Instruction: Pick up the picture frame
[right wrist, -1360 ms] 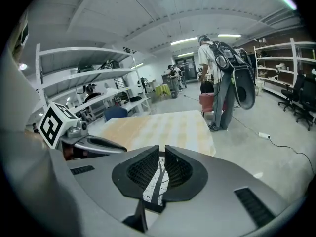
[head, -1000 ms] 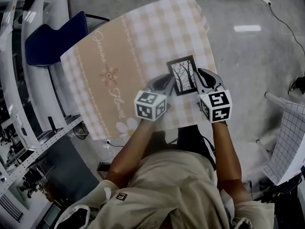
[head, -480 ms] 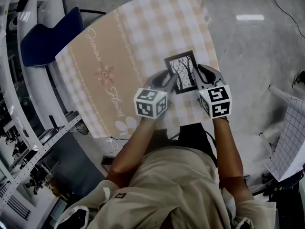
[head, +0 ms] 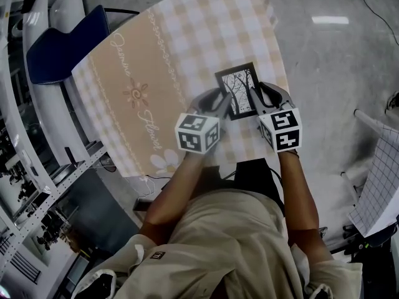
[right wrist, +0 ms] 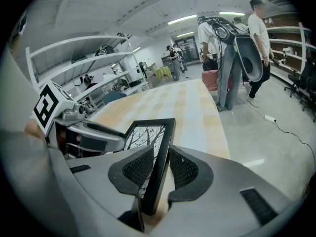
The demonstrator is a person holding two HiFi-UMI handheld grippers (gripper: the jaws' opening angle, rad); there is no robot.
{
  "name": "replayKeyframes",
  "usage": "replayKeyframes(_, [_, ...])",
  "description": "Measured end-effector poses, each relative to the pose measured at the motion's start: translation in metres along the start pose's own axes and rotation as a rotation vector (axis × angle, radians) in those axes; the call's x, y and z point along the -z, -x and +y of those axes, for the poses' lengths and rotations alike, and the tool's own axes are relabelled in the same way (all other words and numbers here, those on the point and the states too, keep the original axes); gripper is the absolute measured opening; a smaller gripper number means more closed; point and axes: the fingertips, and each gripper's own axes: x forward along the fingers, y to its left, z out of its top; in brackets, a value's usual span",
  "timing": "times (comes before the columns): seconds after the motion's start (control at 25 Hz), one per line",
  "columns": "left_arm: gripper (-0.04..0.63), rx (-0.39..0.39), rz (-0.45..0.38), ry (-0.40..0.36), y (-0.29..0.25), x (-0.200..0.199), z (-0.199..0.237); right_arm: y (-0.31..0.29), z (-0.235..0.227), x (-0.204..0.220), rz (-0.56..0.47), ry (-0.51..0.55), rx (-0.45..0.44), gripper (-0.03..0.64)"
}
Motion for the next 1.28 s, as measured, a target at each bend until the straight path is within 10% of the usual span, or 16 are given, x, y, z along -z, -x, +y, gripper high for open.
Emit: replayKeyframes(1.28, [0.081, 0.002, -0.085, 0.027, 0.025, -0.013, -0.007, 0.020, 0.008, -0.015, -0.073, -0.039, 0.096, 0.074])
